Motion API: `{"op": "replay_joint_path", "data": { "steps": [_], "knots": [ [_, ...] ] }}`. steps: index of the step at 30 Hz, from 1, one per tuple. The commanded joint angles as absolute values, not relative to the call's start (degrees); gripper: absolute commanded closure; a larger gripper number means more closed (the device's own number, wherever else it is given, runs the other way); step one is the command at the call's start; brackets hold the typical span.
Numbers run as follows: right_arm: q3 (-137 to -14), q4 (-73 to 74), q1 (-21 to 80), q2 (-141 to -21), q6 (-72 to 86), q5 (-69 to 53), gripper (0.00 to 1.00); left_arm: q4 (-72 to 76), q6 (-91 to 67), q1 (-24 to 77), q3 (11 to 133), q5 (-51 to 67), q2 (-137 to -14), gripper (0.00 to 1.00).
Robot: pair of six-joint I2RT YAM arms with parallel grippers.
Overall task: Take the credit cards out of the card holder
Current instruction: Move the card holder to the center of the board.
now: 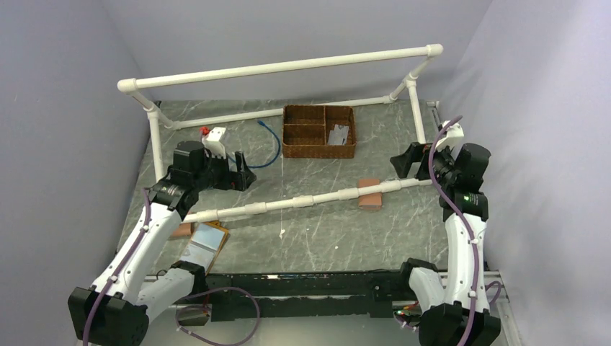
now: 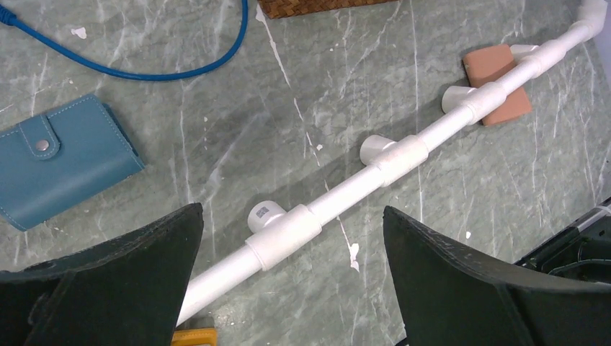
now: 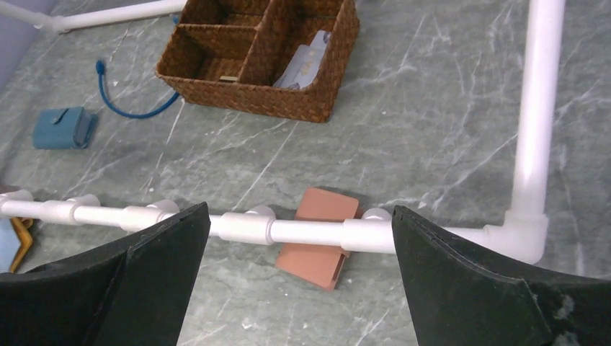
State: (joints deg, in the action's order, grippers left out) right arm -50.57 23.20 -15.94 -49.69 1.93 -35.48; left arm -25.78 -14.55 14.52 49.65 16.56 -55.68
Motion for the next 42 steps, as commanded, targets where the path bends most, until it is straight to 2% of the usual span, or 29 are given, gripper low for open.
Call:
{"op": "replay_joint_path", "data": {
  "steps": [1, 10, 14, 19, 24, 27, 32, 33, 34, 37, 42],
  "knots": [
    [-48.8, 19.4, -17.0, -49.7, 4.8, -38.6, 0.00, -25.8, -13.4, 14.3, 51.3, 18.0, -54.3, 0.00],
    [-46.8, 18.5, -17.2, -51.0, 1.2, -44.1, 0.00, -25.5, -13.7, 14.3, 51.1, 19.4, -54.1, 0.00],
    [-46.4, 22.9, -17.2, -52.5, -13.5, -54.6, 0.00, -24.9, -13.7, 14.3, 50.8, 21.1, -54.2, 0.01],
    [-46.2, 29.6, -17.0, -54.8, -27.2, -62.5, 0.00, -21.7, -14.4, 14.3, 49.4, 29.6, -54.8, 0.00],
    [-45.8, 31.3, -16.5, -56.4, -28.9, -59.8, 0.00, -16.9, -18.1, 14.6, 48.2, 41.2, -57.3, 0.01],
    [-45.1, 31.9, -16.2, -56.8, -29.0, -58.9, 0.00, -9.3, -23.9, 18.1, 46.0, 45.8, -58.6, 0.06],
    [-46.7, 37.7, -14.6, -58.6, -35.5, -58.8, 0.00, -0.1, -28.2, 31.5, 41.6, 34.9, -58.8, 0.06],
    [-47.3, 39.3, -14.2, -51.6, -37.4, -58.9, 0.00, 0.4, -28.0, 34.5, 41.1, 31.6, -58.9, 0.06],
    [-47.6, 40.5, -13.7, -58.4, -39.2, -58.9, 0.00, 0.8, -27.6, 37.2, 40.7, 27.3, -59.1, 0.05],
    [-48.0, 43.7, -11.4, -59.5, -45.8, -58.0, 0.00, 1.9, -25.6, 44.8, 39.7, 18.0, -60.2, 0.04],
    [-46.1, 46.4, -5.9, -58.3, -59.3, -54.8, 0.00, 3.2, -25.1, 48.9, 40.0, 14.5, -63.9, 0.03]
  ]
}}
